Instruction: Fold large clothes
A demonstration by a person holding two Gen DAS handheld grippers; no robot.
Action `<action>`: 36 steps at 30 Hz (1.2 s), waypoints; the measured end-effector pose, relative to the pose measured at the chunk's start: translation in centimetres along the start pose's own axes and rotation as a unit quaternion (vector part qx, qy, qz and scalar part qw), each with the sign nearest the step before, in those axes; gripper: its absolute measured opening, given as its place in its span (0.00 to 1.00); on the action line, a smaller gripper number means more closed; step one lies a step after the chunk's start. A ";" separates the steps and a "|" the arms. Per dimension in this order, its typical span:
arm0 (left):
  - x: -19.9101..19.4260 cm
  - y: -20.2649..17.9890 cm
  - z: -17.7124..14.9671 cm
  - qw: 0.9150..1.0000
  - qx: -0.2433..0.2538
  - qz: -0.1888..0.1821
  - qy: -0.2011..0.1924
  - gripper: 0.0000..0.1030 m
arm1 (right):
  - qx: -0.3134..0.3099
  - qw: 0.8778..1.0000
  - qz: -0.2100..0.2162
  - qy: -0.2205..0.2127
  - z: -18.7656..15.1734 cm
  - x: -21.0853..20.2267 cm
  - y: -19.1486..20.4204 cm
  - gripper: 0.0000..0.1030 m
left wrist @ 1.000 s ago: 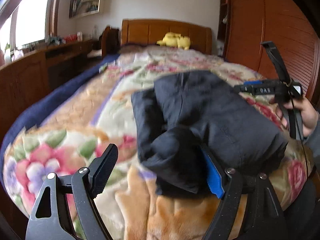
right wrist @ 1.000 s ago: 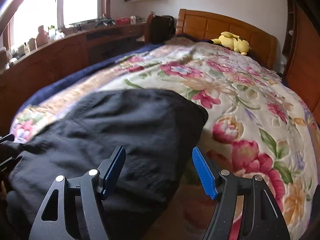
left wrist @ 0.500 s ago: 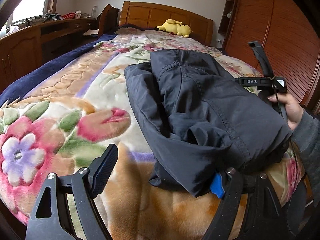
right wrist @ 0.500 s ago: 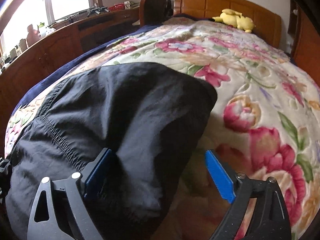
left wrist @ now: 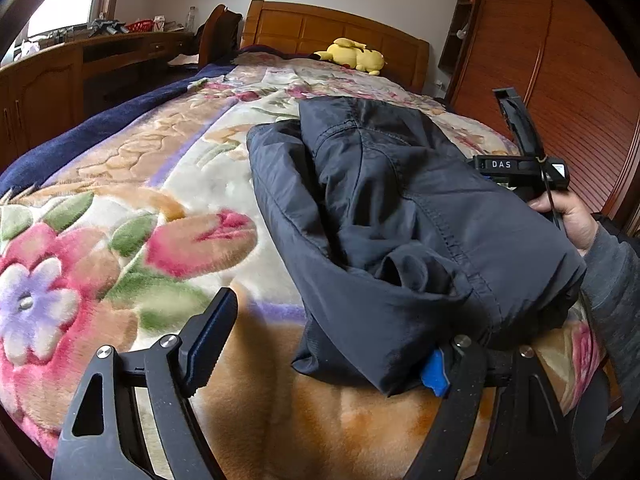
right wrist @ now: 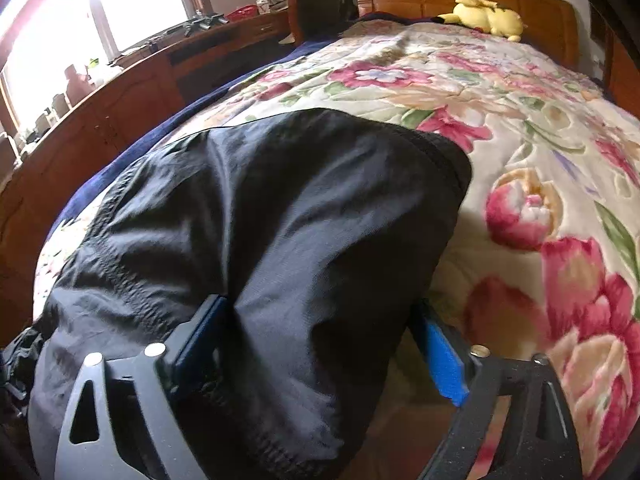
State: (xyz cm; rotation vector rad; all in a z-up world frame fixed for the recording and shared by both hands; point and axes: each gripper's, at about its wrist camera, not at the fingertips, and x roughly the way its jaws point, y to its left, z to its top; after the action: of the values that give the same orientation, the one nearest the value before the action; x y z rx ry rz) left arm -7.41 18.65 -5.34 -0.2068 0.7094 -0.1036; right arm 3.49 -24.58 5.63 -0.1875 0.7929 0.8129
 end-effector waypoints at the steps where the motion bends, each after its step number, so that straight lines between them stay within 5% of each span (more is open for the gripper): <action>1: -0.1 0.0 -0.1 1.000 -0.004 -0.009 0.000 0.75 | -0.002 1.000 0.004 0.001 0.0 0.0 0.1 0.76; 10: 0.1 -0.3 -0.4 0.998 -0.033 -0.058 0.008 0.48 | -0.039 0.999 0.010 0.000 -0.2 -0.3 1.0 0.45; 14: -0.2 -0.8 -0.4 0.996 -0.027 -0.081 0.002 0.23 | -0.061 0.998 0.005 -0.029 -0.4 -1.3 1.8 0.24; 16: -0.6 -1.0 -0.1 0.997 -0.021 -0.078 -0.004 0.18 | -0.067 0.997 -0.007 -0.046 -0.5 -1.8 2.4 0.17; 25: -2.9 0.8 2.1 0.997 -0.003 -0.067 -0.048 0.12 | -0.080 0.990 -0.033 -0.114 0.0 -3.2 4.4 0.11; 36: -6.4 11.4 5.0 0.996 -0.004 0.024 -0.085 0.11 | -0.123 0.984 0.008 -0.129 4.2 1.6 13.4 0.10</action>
State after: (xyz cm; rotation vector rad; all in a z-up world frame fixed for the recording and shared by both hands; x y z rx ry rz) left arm -8.64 31.53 -0.10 -0.2039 0.5441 -0.0366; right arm -3.01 -12.58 9.39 -0.2889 0.4498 0.9294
